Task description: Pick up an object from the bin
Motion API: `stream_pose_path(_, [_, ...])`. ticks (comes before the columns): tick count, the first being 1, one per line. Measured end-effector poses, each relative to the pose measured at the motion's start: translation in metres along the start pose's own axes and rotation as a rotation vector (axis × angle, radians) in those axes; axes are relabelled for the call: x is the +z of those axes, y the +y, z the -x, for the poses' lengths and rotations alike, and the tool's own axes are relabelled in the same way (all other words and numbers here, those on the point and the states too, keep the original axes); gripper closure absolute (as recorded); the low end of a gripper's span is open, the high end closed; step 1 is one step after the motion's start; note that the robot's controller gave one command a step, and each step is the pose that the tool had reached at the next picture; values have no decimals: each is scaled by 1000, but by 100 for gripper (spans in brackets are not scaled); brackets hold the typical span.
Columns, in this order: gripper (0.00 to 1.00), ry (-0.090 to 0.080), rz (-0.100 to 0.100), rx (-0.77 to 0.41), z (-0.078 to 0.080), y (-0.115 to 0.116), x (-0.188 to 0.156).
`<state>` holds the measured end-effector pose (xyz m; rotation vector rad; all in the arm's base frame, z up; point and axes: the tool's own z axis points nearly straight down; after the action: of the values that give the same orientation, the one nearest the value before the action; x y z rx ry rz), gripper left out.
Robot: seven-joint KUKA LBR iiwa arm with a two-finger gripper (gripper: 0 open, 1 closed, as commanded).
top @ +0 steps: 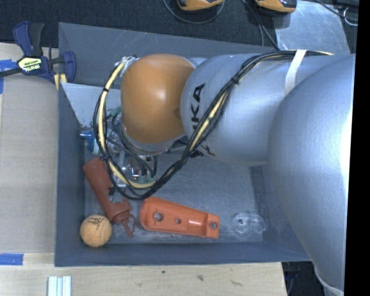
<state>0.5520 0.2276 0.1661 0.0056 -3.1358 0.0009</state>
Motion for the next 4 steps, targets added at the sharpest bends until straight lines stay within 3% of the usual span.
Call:
stream_pose_path(1, [0,-8,2,4,2,-1,-5])
stream_pose_path(2, [0,-37,5,152,-8,11,86])
stream_pose_path(3, [0,-12,6,367,-20,1,14])
stream_pose_path(4, [0,-34,2,158,-38,-34,68])
